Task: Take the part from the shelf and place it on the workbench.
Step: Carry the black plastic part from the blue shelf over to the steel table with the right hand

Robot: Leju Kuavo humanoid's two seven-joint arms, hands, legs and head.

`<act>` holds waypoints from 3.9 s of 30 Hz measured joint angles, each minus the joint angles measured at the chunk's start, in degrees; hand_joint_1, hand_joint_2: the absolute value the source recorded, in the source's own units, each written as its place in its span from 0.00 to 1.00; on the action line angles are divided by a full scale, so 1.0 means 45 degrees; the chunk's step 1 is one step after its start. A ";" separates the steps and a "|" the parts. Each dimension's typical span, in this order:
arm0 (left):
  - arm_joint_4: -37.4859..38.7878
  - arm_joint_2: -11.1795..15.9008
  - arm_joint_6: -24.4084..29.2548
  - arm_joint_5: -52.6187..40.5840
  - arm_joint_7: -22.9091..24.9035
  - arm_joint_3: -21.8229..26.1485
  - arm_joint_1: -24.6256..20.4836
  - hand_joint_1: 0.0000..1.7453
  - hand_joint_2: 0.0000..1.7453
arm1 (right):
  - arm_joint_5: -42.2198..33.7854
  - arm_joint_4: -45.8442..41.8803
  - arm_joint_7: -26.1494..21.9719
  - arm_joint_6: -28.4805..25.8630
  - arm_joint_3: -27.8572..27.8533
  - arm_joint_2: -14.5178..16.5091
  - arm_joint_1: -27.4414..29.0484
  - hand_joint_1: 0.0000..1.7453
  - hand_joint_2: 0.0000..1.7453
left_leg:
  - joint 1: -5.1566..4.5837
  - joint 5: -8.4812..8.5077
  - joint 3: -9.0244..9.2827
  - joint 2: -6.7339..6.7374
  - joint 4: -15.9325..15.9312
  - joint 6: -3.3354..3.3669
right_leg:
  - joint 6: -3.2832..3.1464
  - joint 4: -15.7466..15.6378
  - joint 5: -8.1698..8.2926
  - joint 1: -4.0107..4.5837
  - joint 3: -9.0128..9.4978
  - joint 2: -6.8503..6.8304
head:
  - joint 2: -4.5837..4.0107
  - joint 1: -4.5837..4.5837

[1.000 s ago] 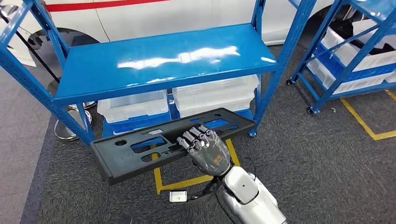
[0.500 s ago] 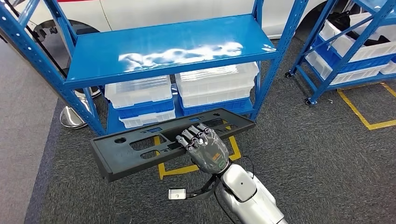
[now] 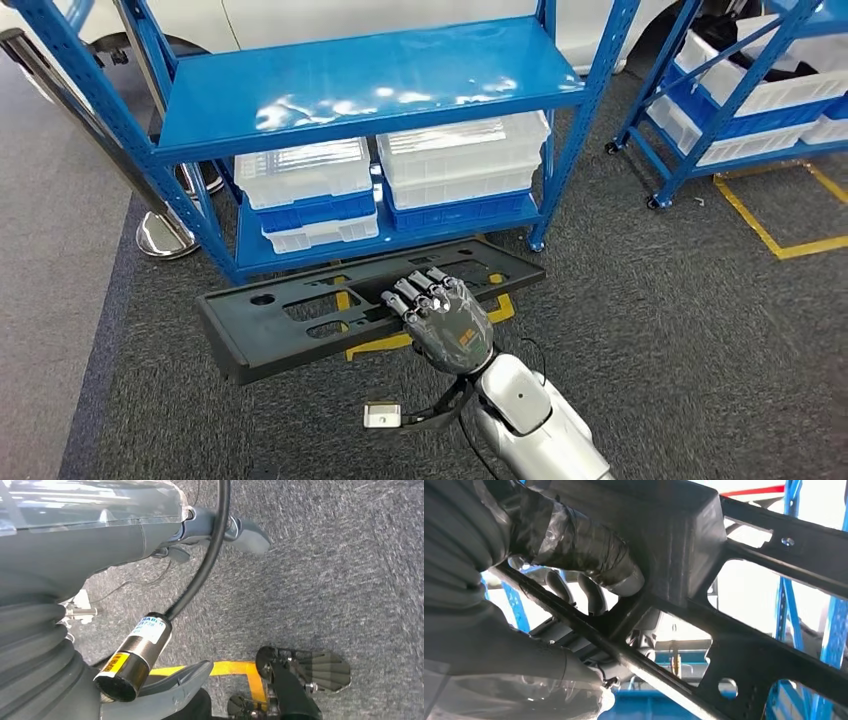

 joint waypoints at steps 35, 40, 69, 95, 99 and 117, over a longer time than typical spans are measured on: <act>0.0032 0.0058 -0.0073 -0.0085 -0.0036 -0.0311 0.0016 0.00 1.00 | -0.0346 0.0206 0.0102 0.0000 0.0000 -0.0197 0.0031 1.00 1.00 | -0.0020 -0.2566 0.0769 0.0246 0.1582 -0.0170 | -0.0290 0.0002 0.1208 -0.0056 -0.1295 -0.0044 | 0.0000 -0.0017; 0.0032 0.0075 -0.0074 -0.0094 -0.0024 -0.0318 0.0091 0.00 1.00 | -0.0316 0.0214 0.0181 0.0000 0.0000 -0.0188 0.0104 1.00 1.00 | 0.0145 -0.2460 0.0432 -0.0109 0.2537 -0.0289 | -0.0258 0.0104 0.1309 -0.0066 -0.1451 0.0750 | 0.0000 -0.0018; 0.0041 0.0110 -0.0039 -0.0221 -0.0012 -0.0431 0.0124 0.00 1.00 | 0.0117 0.0047 0.0665 -0.0002 0.0000 -0.0391 0.0007 1.00 1.00 | 0.0194 -0.3203 -0.0032 -0.0018 0.3460 -0.0398 | -0.0271 0.0042 0.1346 -0.0010 -0.1508 0.0548 | 0.0000 0.0112; 0.0041 0.0081 -0.0221 -0.0385 -0.0219 -0.0882 -0.0106 0.00 1.00 | 0.1407 -0.0876 0.1707 -0.0005 -0.0019 -0.1092 -0.0009 1.00 1.00 | 0.0186 -0.2333 0.1403 0.0929 0.0565 -0.0320 | -0.0106 0.0052 0.1253 -0.0012 -0.1518 -0.0132 | 0.0000 0.0220; 0.0041 0.0070 -0.0288 -0.0466 -0.0154 -0.0950 -0.0100 0.00 1.00 | 0.1476 -0.0879 0.1761 -0.0001 -0.0019 -0.1163 -0.0083 1.00 1.00 | 0.0210 -0.3470 -0.0042 -0.0021 0.3560 -0.0321 | -0.0219 0.0068 0.1283 0.0010 -0.1522 0.0549 | 0.0000 0.0218; 0.0036 -0.0234 -0.0401 -0.0434 -0.0034 -0.0957 -0.0282 0.00 1.00 | 0.1639 -0.0782 0.1932 0.0000 -0.0019 -0.1613 -0.0521 1.00 1.00 | 0.0189 -0.1463 0.1469 0.0700 -0.0284 0.0338 | 0.0607 0.2348 0.0571 -0.0172 -0.2710 -0.0118 | 0.0000 0.0304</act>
